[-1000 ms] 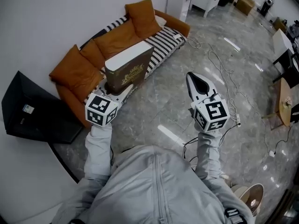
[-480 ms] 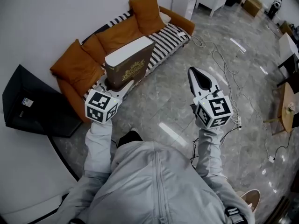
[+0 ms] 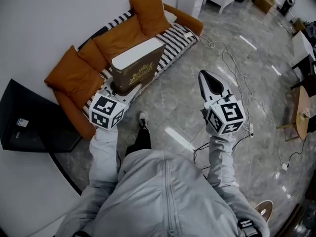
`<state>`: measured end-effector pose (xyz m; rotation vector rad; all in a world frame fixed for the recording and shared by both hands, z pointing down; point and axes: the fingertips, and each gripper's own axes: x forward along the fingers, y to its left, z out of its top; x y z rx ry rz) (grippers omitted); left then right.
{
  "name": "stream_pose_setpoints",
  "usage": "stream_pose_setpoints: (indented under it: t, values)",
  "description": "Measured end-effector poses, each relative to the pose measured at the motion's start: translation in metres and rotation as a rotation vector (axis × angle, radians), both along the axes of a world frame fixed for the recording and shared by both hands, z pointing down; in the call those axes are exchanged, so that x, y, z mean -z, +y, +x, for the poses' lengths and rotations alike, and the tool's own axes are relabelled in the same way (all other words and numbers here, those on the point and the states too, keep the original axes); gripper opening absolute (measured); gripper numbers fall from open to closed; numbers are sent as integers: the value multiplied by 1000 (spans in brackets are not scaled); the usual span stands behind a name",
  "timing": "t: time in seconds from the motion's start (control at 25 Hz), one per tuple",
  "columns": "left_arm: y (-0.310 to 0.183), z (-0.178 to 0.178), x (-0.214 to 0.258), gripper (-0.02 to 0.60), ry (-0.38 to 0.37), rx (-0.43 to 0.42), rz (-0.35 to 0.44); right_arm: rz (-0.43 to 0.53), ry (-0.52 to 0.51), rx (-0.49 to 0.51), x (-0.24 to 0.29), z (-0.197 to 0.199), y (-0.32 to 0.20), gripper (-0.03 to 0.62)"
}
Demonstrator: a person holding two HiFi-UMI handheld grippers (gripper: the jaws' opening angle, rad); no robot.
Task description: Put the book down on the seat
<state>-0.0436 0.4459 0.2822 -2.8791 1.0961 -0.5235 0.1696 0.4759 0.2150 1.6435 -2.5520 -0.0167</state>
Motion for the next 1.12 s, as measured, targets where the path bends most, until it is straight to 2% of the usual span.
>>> stream_pose_setpoints:
  t: [0.36,0.64,1.12]
  values:
    - [-130,-22,-1,239,14,1,-9,-13,47,-5,1,-21,-127,29]
    - [-225,-48,22,239,25,37,18,8,69,3,19,-42,-221,31]
    - [-317,-71,1,239,36,73,-50,-45,81,7,5,-61,-311,31]
